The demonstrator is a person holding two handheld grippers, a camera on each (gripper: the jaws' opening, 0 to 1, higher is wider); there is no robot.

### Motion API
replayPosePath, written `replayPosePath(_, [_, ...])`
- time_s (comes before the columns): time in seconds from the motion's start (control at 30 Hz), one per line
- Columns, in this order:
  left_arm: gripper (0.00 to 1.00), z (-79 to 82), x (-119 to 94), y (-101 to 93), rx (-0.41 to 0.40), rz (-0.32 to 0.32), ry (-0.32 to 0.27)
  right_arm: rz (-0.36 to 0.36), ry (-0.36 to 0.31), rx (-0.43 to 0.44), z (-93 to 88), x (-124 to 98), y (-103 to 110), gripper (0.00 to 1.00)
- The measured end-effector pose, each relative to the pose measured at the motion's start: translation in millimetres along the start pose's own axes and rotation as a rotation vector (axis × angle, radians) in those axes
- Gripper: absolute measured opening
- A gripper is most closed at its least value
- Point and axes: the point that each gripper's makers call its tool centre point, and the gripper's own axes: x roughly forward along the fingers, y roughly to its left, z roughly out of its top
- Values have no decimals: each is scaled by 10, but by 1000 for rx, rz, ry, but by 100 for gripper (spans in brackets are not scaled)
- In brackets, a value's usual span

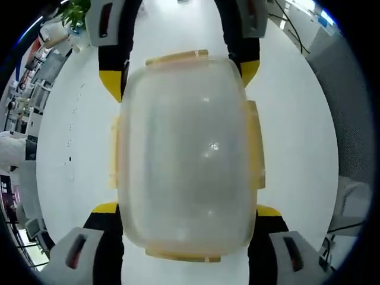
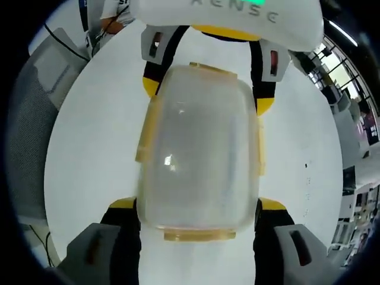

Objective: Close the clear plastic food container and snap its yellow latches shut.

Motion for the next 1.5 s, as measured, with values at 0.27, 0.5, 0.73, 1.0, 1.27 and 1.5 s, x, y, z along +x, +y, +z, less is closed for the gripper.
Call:
replayPosePath(0.27, [85,14,-6,5,0,5,-23,9,-6,-2,3,1,-2,77])
replayPosePath(0.5, [86,11,-19,27,-24,18,-65,-3,-62,8,11,-16,-9,78])
replayPosePath(0.73, [89,-53,-21,12,-165,64,-171,-86,-155,127,-27,-27,-22,79])
replayPosePath(1.0, [86,-22,-70,35,-264,217,-277,-171,-330,384,-83,-71,20,87])
replayPosePath(1.27, [91,49,-320,30,-539,366,-521,-180,-401,501,-62,-27,254,89])
replayPosePath(1.5, [91,-67,-267,-243,-705,354,-546,-203,-502,635,31,-83,386,92])
